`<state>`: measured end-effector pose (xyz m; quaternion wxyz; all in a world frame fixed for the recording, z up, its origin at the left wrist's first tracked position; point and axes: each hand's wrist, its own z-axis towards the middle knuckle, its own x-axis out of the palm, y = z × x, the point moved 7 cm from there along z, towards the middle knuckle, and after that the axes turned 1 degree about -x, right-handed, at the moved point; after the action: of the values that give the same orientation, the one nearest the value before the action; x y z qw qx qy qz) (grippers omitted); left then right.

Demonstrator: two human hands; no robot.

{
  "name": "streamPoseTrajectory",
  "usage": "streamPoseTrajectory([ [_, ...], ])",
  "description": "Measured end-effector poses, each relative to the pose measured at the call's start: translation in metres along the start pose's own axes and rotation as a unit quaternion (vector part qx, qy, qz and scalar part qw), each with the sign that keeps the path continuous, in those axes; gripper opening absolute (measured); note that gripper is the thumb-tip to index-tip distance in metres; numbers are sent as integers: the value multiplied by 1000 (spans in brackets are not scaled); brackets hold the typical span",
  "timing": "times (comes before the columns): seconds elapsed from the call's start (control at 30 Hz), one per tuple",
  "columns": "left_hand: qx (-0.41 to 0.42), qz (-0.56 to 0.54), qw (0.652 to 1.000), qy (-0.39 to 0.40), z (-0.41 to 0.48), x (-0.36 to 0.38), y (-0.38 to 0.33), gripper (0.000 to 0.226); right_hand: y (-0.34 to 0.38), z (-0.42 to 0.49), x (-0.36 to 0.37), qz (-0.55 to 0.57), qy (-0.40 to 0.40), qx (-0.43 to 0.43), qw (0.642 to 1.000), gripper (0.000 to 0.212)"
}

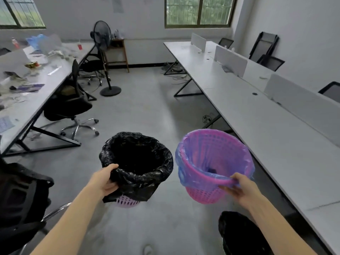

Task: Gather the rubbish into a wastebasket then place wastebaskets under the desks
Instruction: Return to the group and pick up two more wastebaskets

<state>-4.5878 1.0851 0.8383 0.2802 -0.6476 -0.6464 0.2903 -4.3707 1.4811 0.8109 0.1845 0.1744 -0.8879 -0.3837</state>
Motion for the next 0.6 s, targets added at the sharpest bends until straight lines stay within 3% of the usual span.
streamPoseTrajectory([
  [0.43,-40,91,995,28,243,175,-182,40,90,234,118,15,-118,35,992,6],
  [0.6,-58,108,992,20,339,260,-234,36,125,366,175,-4,-118,62,991,4],
])
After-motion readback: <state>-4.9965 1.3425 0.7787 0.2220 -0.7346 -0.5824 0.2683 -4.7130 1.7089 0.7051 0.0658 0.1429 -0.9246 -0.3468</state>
